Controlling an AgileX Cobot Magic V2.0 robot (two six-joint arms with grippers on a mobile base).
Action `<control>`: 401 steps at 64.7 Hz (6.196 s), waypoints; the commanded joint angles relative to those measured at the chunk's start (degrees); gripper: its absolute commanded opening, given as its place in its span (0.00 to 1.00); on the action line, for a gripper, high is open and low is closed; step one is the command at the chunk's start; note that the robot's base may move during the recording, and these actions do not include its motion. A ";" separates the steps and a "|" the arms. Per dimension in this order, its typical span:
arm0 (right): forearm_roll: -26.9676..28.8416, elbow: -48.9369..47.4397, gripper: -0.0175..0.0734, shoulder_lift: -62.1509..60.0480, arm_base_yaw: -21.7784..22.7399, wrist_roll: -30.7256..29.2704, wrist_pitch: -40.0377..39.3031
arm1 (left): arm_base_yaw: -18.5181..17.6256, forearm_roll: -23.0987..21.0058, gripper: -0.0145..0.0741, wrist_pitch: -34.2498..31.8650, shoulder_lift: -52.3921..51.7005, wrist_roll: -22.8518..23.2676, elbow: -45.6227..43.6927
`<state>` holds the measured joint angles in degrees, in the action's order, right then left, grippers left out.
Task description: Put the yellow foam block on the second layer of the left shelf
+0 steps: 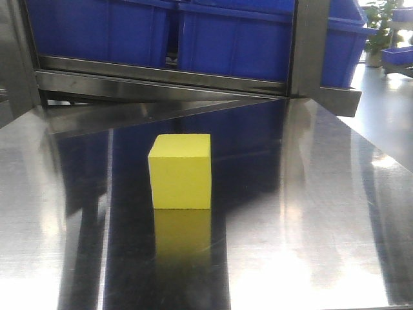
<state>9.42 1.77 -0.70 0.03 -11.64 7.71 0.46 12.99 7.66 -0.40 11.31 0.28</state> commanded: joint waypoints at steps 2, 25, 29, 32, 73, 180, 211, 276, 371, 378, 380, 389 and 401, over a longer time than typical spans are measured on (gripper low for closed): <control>0.30 -1.25 0.25 -0.91 0.37 -0.04 -4.85 | -0.01 0.03 0.32 -4.90 -0.83 0.22 1.48; 0.30 -1.25 0.25 -0.91 0.37 -0.04 -4.85 | -0.01 0.03 0.32 -4.90 -0.83 0.22 1.48; 0.30 -1.25 0.25 -0.91 0.37 -0.04 -4.85 | -0.01 0.03 0.32 -4.90 -0.83 0.22 1.48; 0.30 -1.25 0.25 -0.91 0.37 -0.04 -4.85 | -0.01 0.03 0.32 -4.90 -0.83 0.22 1.48; 0.32 -14.10 0.25 1.96 0.24 -0.04 -6.57 | -0.01 0.03 0.32 -4.90 -0.83 0.22 1.48; -23.38 -87.15 0.88 97.33 -46.04 54.42 40.07 | -0.01 0.03 0.32 -4.90 -0.83 0.22 1.48; -26.31 -87.04 0.88 100.78 -48.82 61.23 36.62 | -0.01 0.03 0.32 -4.90 -0.83 0.22 1.48; -26.90 -86.97 0.50 103.48 -48.69 61.64 37.49 | -0.01 0.03 0.32 -4.90 -0.83 0.22 1.48; -4.64 -34.32 0.50 18.65 -11.36 10.60 22.55 | -0.01 0.03 0.32 -4.90 -0.83 0.22 1.48; -4.64 -34.32 0.50 13.67 -11.36 10.60 22.59 | -0.01 0.03 0.32 -4.90 -0.83 0.22 1.48; -4.64 -34.32 0.50 12.79 -11.36 10.60 22.53 | -0.01 0.03 0.32 -4.90 -0.83 0.22 1.48; -4.64 -34.32 0.50 11.05 -11.36 10.60 22.42 | -0.01 0.03 0.32 -4.90 -0.83 0.22 1.48; -4.64 -34.32 0.50 11.04 -11.36 10.60 22.74 | -0.01 0.03 0.32 -4.90 -0.83 0.22 1.48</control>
<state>4.44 -31.00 9.71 -11.71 -0.58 34.96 0.77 12.99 7.66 -0.40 11.31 0.28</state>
